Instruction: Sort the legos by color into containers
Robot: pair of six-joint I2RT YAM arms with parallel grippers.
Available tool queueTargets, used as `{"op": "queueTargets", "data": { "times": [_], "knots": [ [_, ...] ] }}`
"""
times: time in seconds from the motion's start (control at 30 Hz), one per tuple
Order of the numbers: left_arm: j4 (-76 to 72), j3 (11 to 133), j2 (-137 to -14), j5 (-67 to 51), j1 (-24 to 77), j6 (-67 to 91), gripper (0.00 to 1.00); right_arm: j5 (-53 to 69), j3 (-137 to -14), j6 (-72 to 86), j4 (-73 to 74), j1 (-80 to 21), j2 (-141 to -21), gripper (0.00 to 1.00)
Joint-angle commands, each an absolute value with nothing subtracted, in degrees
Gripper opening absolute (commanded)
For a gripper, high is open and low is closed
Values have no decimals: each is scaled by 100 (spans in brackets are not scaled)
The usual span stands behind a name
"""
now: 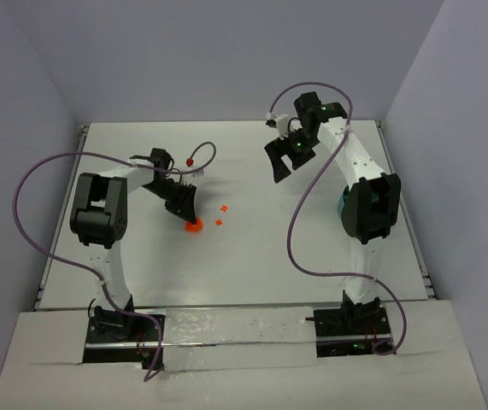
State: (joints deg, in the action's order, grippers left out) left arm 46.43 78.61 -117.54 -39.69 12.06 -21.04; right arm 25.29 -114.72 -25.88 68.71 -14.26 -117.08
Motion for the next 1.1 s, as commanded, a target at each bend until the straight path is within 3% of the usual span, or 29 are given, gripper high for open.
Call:
{"op": "queueTargets", "data": {
  "times": [0.0,0.1,0.17,0.43,0.57,0.7,1.07],
  "knots": [
    [4385,8041,-11831,-3910,1213,-1959,26,2972,-11418,-2453,6749,-1381,-11287,98],
    [4430,8130,-11767,-3965,1213,-1998,6,3442,-11345,-2349,6674,-1373,-11204,94],
    [4503,8416,-11622,-4159,1201,-1988,0,3975,-11353,-2178,6536,-1374,-11171,91],
    [3818,9972,-11388,-4488,1340,-450,0,4750,-12032,-1079,5870,-1577,-11509,83],
    [3443,10506,-11455,-3984,1617,271,0,4675,-12388,-652,5656,-1840,-11719,81],
    [3319,10767,-11522,-3375,1867,528,0,4385,-12428,-155,5352,-1971,-11824,77],
    [3068,10968,-11461,-3296,2382,747,0,3867,-12507,369,5106,-2144,-12155,68]
  ]
}}
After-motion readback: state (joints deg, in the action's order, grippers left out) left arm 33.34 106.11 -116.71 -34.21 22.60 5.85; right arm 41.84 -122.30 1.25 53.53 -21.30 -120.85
